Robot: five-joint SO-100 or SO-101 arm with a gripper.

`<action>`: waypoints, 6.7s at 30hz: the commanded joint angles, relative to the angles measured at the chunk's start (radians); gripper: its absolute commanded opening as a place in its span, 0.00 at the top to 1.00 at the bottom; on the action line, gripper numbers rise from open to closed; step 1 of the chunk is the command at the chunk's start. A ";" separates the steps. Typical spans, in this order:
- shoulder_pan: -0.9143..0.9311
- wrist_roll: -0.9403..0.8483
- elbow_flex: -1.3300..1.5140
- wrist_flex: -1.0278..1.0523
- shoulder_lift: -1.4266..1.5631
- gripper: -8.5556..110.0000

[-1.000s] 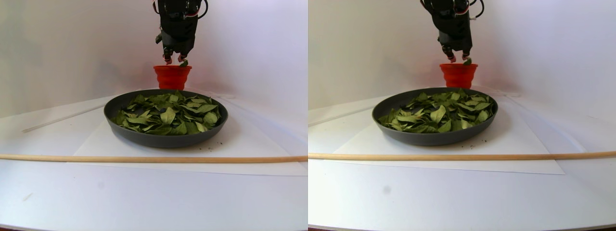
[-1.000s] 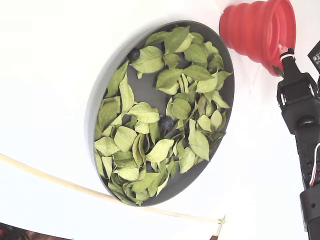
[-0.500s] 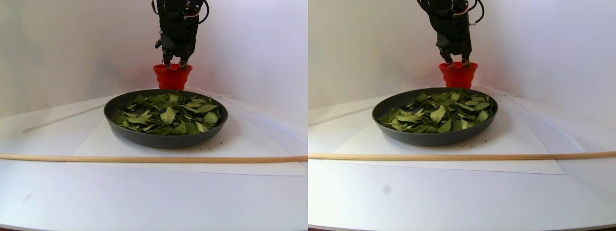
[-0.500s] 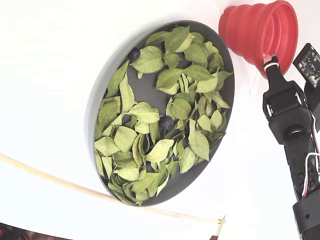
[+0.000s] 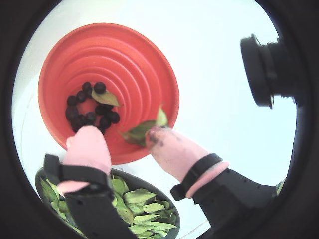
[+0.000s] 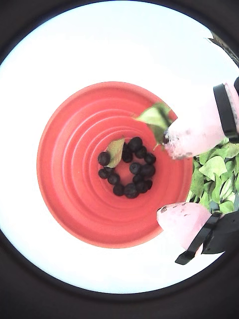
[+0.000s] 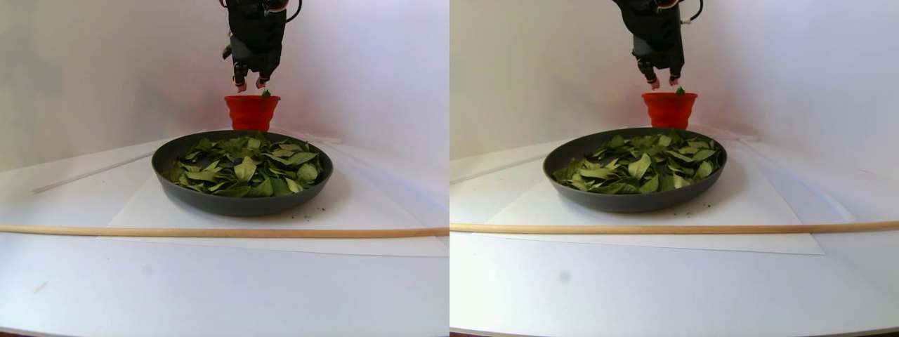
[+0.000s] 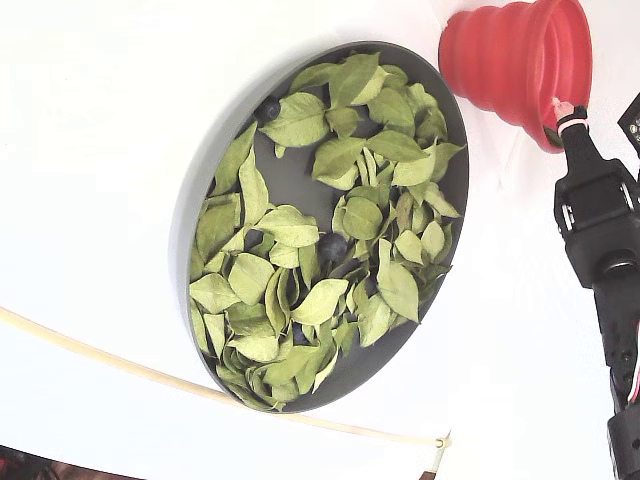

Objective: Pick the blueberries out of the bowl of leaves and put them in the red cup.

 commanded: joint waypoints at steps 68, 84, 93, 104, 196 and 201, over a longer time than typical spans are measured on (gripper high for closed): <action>-0.189 0.014 0.350 0.259 0.437 0.79; -0.236 0.028 0.405 0.275 0.403 0.80; -0.264 0.038 0.446 0.273 0.379 0.80; -0.287 0.003 0.474 0.242 0.341 0.80; -0.334 -0.040 0.272 -0.124 -0.179 0.80; -0.341 -0.044 0.278 -0.130 -0.186 0.80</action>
